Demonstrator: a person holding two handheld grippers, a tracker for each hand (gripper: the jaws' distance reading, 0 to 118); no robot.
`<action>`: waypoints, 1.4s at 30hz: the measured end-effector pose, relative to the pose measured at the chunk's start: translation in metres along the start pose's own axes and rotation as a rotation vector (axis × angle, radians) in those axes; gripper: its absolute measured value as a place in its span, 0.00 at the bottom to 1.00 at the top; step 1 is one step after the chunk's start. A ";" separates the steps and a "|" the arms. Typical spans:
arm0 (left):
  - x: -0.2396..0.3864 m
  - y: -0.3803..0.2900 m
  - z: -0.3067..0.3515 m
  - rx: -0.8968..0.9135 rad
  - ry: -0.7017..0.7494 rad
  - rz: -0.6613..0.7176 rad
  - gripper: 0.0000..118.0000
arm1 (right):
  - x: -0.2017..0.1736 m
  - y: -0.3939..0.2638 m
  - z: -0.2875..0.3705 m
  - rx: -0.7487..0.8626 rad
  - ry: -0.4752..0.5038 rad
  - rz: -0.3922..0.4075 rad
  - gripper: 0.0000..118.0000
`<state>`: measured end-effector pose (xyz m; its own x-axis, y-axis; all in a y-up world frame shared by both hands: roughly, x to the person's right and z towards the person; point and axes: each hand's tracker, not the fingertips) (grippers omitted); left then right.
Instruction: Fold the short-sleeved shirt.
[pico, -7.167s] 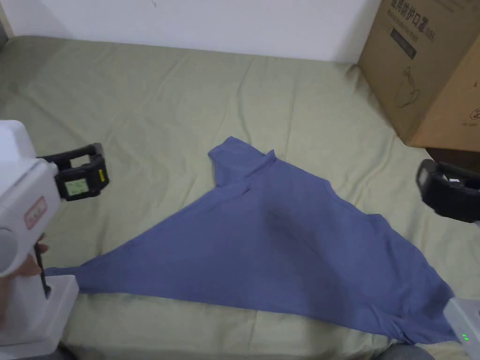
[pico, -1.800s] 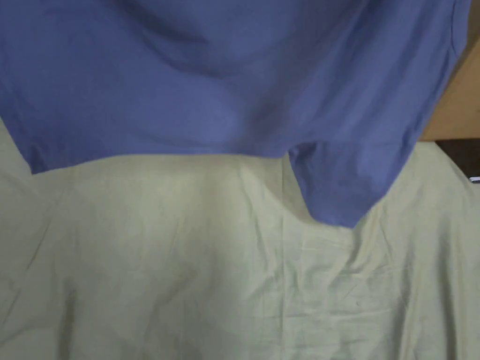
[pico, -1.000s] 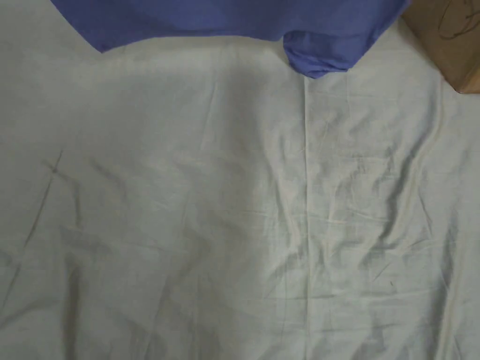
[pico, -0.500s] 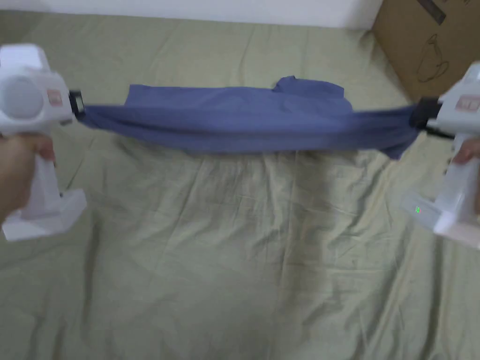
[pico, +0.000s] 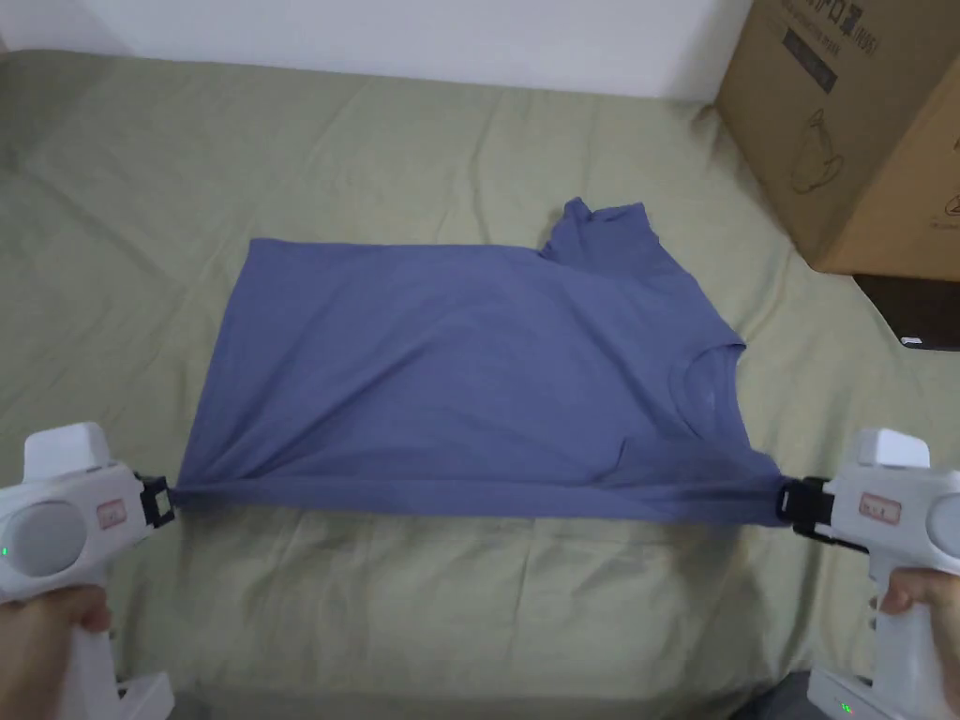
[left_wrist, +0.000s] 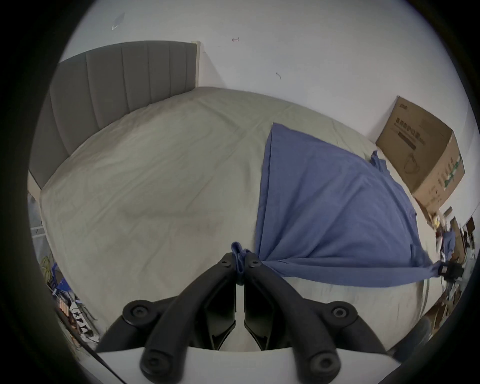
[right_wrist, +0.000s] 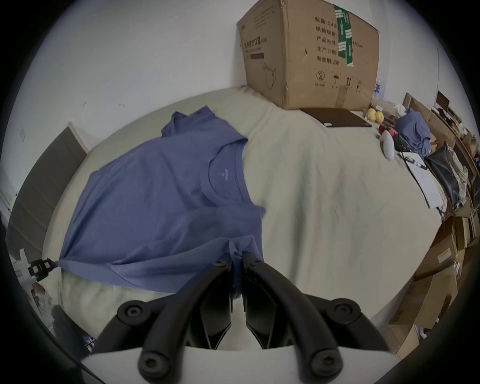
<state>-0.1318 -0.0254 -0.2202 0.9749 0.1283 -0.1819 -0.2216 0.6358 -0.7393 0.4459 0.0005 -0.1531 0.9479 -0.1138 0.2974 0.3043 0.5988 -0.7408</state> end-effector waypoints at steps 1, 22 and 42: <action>0.001 -0.009 0.007 -0.015 -0.001 -0.031 0.00 | 0.003 -0.007 0.004 0.005 0.000 -0.005 0.04; 0.047 0.033 0.161 0.614 0.029 -0.209 1.00 | -0.032 0.019 0.185 0.598 -0.057 0.166 0.91; 0.075 0.003 0.150 0.589 -0.126 -0.241 0.00 | -0.083 -0.013 0.176 0.724 0.098 0.118 0.00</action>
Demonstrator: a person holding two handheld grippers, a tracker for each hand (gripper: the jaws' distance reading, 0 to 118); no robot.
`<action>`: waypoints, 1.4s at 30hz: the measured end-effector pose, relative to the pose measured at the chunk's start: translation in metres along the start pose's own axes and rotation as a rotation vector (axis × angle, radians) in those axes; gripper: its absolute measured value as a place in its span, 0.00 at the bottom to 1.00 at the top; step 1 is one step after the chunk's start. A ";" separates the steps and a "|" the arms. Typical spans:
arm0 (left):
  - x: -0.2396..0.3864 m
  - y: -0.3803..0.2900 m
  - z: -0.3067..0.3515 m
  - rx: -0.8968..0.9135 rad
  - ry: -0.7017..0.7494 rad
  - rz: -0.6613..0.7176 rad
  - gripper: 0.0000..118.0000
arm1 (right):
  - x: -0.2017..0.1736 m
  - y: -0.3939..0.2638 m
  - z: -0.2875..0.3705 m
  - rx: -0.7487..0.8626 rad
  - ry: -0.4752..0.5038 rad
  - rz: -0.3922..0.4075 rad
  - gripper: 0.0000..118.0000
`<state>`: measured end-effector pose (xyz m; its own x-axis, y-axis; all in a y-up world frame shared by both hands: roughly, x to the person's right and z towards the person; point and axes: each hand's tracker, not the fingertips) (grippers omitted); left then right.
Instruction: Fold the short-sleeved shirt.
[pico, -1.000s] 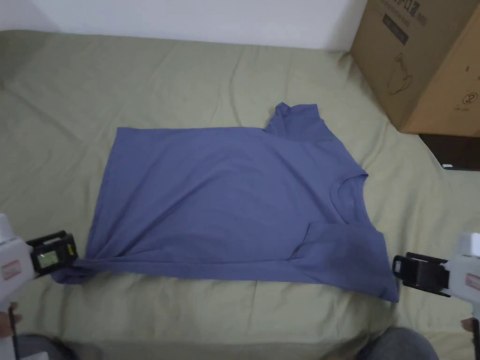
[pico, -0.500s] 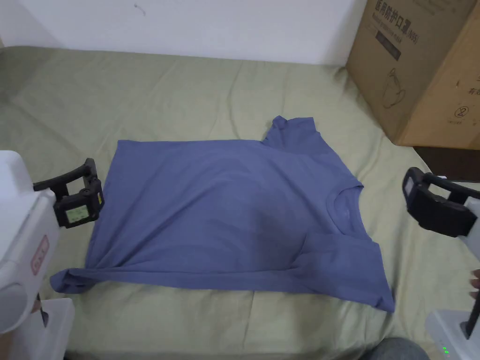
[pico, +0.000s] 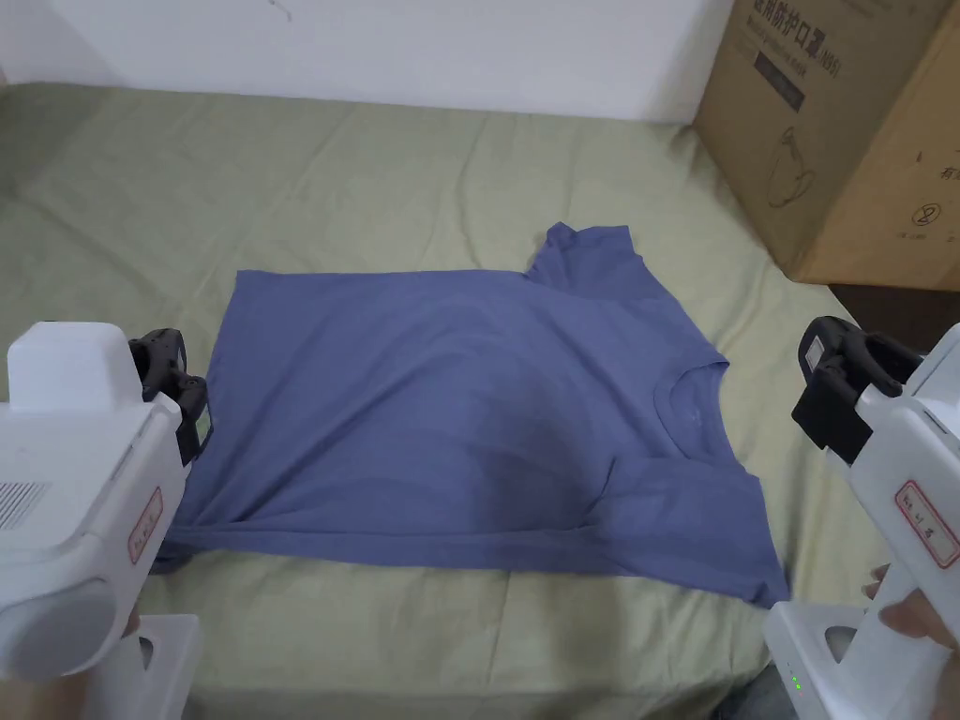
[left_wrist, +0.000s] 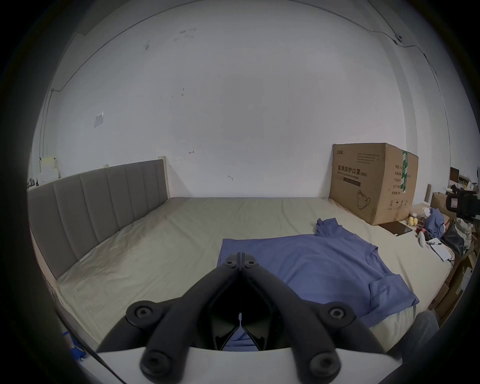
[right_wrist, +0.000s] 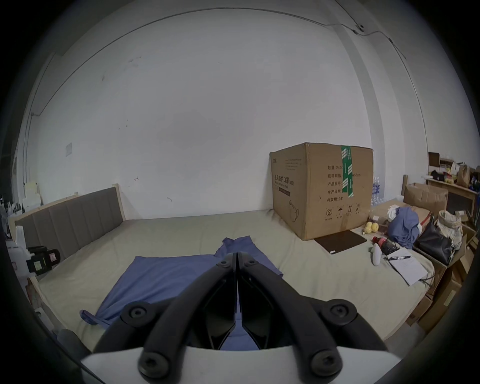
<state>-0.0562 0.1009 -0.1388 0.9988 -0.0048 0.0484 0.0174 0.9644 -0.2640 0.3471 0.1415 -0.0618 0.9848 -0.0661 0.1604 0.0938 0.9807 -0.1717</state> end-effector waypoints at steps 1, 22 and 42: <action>-0.003 0.001 -0.003 -0.011 0.002 -0.005 0.00 | -0.002 0.001 -0.001 -0.005 -0.002 0.002 0.00; -0.089 -0.095 -0.136 -0.906 0.023 0.076 0.56 | 0.000 -0.021 -0.014 -0.108 -0.005 -0.004 0.00; -0.045 -0.058 -0.049 -0.493 0.024 0.048 0.00 | 0.073 -0.061 -0.068 -0.691 0.010 -0.051 0.95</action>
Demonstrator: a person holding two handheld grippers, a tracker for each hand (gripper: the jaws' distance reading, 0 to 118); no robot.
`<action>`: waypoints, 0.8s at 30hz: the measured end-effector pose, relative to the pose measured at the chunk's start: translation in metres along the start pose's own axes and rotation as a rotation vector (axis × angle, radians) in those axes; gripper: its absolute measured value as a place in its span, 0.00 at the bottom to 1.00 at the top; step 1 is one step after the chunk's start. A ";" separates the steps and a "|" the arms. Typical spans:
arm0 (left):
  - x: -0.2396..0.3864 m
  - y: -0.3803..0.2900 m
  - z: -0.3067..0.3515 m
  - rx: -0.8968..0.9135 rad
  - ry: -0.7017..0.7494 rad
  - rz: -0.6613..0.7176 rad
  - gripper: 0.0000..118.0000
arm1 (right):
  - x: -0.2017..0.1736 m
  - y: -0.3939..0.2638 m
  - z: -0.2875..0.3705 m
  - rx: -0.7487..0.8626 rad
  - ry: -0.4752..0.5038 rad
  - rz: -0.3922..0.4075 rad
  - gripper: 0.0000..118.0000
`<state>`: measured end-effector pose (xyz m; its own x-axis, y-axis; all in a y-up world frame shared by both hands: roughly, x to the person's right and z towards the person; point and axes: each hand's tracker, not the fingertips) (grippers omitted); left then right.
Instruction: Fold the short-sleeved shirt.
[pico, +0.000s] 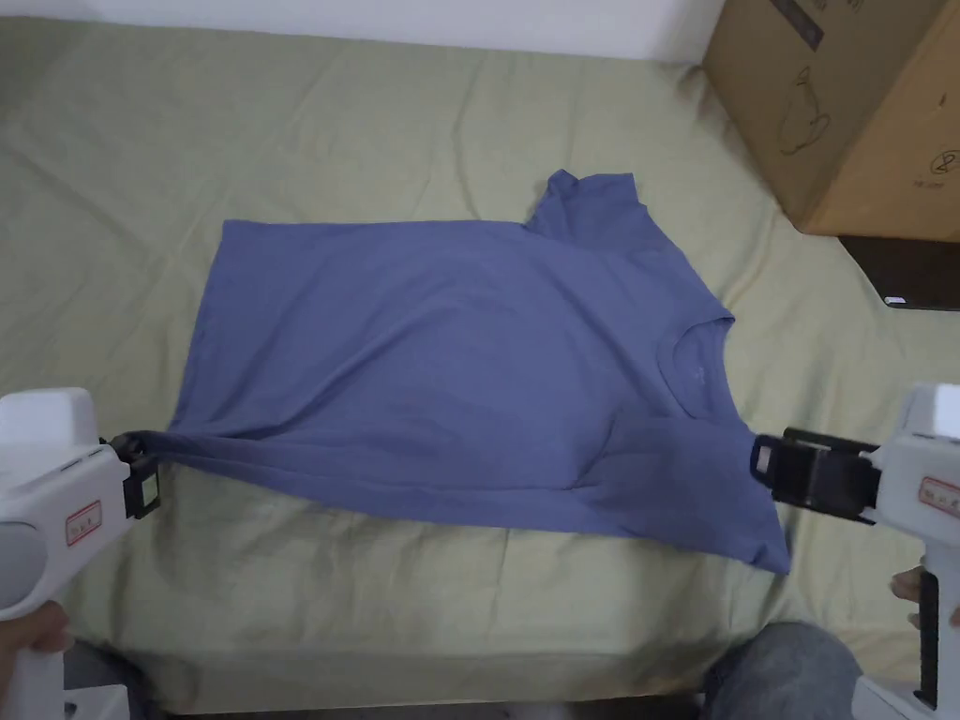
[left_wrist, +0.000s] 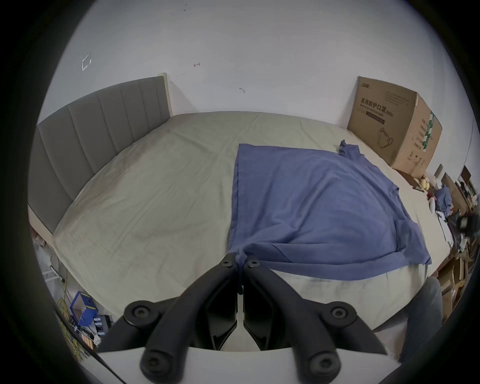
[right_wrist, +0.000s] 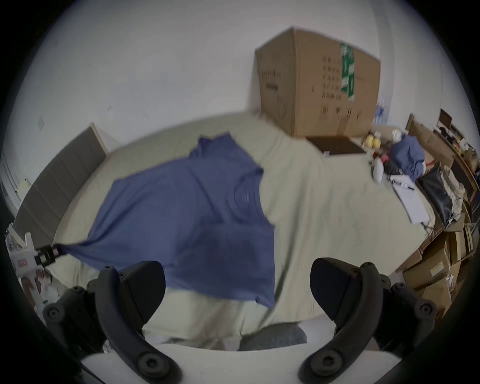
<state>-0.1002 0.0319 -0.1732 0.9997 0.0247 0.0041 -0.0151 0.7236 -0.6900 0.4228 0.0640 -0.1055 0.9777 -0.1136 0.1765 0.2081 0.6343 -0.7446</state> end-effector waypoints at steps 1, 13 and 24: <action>-0.008 -0.004 -0.015 0.000 -0.004 0.014 0.00 | 0.002 -0.005 -0.008 -0.028 -0.020 0.016 0.95; -0.003 -0.006 -0.013 -0.028 0.008 0.068 0.00 | 0.005 -0.042 -0.099 -0.233 -0.144 0.052 0.09; -0.020 0.031 -0.010 -0.046 -0.034 0.206 0.00 | 0.026 0.031 -0.041 -0.144 -0.003 -0.059 0.04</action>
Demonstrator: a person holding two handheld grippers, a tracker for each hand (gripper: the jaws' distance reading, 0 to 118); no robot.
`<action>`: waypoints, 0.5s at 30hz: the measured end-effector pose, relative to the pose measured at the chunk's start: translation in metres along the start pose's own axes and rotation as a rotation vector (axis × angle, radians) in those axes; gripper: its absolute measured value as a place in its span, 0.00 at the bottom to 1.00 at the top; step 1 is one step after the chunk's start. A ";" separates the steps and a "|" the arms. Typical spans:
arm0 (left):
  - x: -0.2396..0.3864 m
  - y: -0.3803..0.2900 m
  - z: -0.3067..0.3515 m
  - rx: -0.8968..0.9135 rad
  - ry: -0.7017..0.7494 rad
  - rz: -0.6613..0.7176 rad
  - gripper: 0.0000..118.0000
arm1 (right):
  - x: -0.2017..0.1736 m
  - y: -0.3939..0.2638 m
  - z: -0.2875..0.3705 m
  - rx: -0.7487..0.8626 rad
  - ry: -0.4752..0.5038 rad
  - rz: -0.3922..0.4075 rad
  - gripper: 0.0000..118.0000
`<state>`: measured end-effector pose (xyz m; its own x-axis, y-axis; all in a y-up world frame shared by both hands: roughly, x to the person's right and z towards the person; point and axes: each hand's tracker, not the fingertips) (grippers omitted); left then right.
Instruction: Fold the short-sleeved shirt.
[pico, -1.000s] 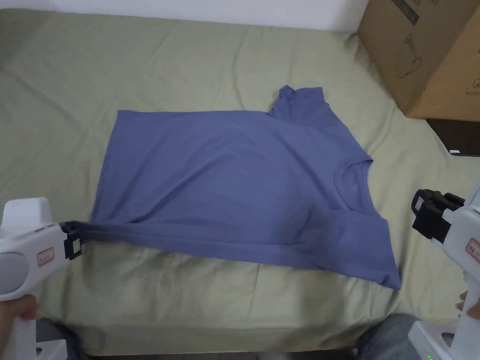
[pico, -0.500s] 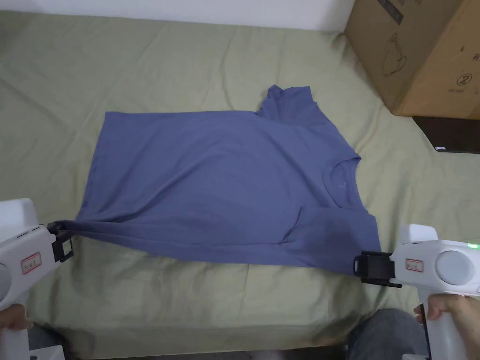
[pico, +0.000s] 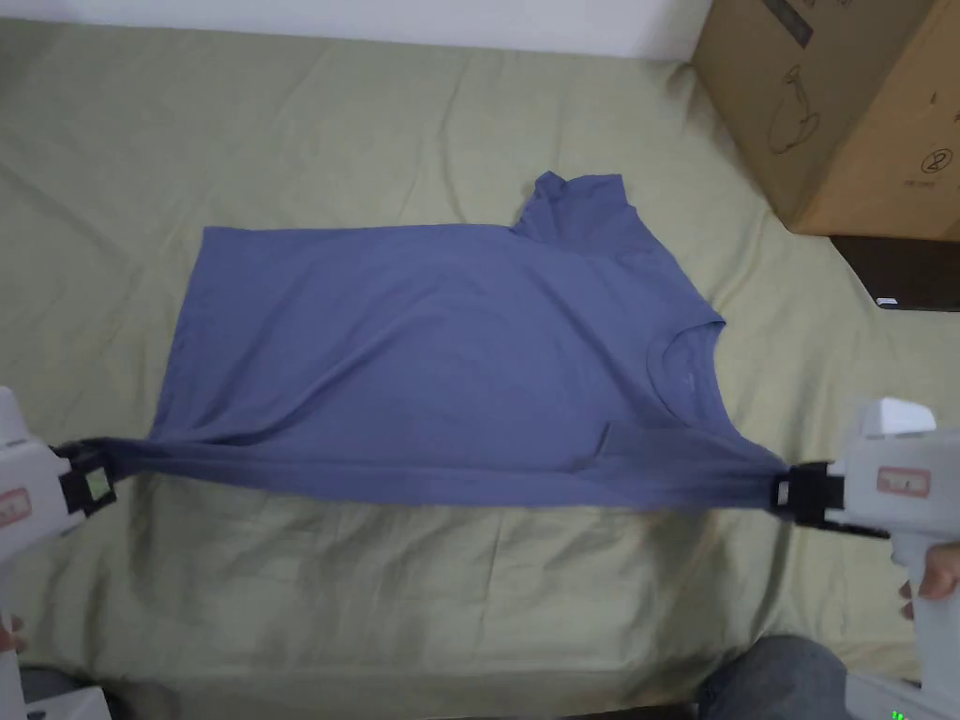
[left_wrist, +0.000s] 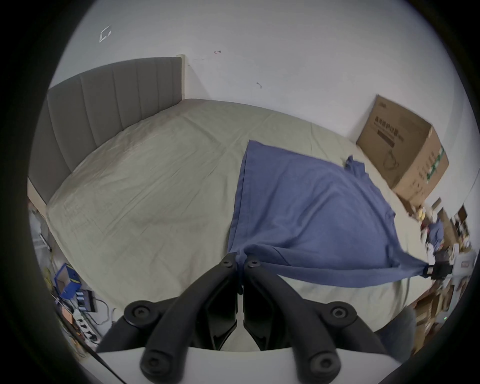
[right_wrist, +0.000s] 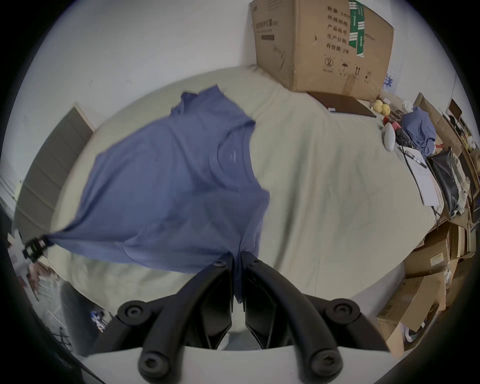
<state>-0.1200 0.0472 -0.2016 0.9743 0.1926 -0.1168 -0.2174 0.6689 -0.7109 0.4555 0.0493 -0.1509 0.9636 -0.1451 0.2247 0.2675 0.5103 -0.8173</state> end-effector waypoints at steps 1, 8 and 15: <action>-0.003 0.012 -0.003 0.011 -0.015 0.027 0.00 | -0.001 0.014 0.002 0.017 0.006 -0.013 0.04; 0.013 0.092 -0.066 0.002 -0.026 0.059 0.00 | -0.024 0.107 -0.037 0.059 -0.068 -0.038 0.04; 0.036 0.123 -0.161 -0.097 0.055 0.002 0.00 | -0.044 0.161 -0.119 0.002 -0.182 -0.080 0.04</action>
<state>-0.1026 0.0205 -0.4045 0.9763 0.1525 -0.1538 -0.2149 0.5951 -0.7744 0.4555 0.0364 -0.3554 0.9239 -0.0293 0.3815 0.3430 0.5051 -0.7919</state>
